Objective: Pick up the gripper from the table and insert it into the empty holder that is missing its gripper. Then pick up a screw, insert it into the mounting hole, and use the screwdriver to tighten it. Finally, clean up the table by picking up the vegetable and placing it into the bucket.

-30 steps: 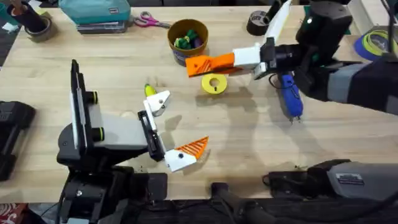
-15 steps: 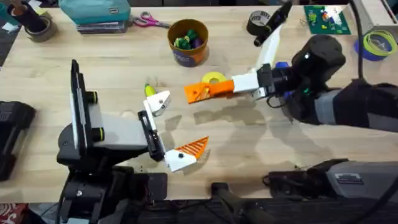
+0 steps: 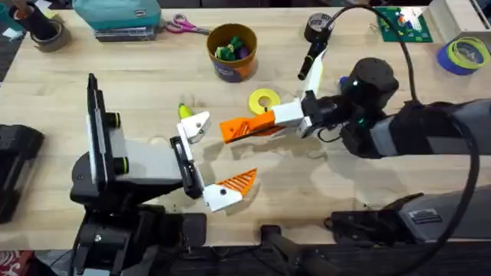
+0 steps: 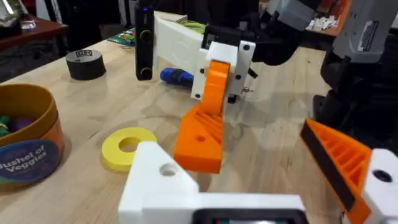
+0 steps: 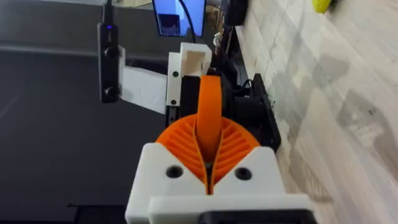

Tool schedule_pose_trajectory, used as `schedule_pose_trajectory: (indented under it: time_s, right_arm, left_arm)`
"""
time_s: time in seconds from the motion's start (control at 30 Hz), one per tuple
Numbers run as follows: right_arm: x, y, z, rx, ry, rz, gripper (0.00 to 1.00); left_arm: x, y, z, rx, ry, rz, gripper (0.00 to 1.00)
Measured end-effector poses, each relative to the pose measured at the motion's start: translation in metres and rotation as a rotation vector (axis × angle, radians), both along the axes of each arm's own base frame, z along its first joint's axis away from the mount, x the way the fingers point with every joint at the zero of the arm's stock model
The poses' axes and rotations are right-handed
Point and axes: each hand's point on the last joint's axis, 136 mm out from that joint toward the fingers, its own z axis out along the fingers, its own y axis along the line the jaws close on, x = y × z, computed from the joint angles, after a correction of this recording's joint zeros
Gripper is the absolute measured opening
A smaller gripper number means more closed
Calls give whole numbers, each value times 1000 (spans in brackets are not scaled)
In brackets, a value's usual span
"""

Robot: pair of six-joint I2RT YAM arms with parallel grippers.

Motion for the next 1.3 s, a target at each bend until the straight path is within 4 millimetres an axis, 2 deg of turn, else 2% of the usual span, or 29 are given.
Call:
schedule_pose_trajectory:
  time_s: [0.4,0.67,0.87,1.3]
  right_arm:
    - [-6,14,16,66,-99,13,9]
    - [-13,13,12,68,-66,-19,9]
    - [-15,19,13,68,-43,-24,9]
    - [-11,22,12,62,4,-51,9]
  left_arm:
    - [0,0,0,0,0,0,985]
    - [0,0,0,0,0,0,985]
    - [0,0,0,0,0,0,985]
    - [0,0,0,0,0,0,985]
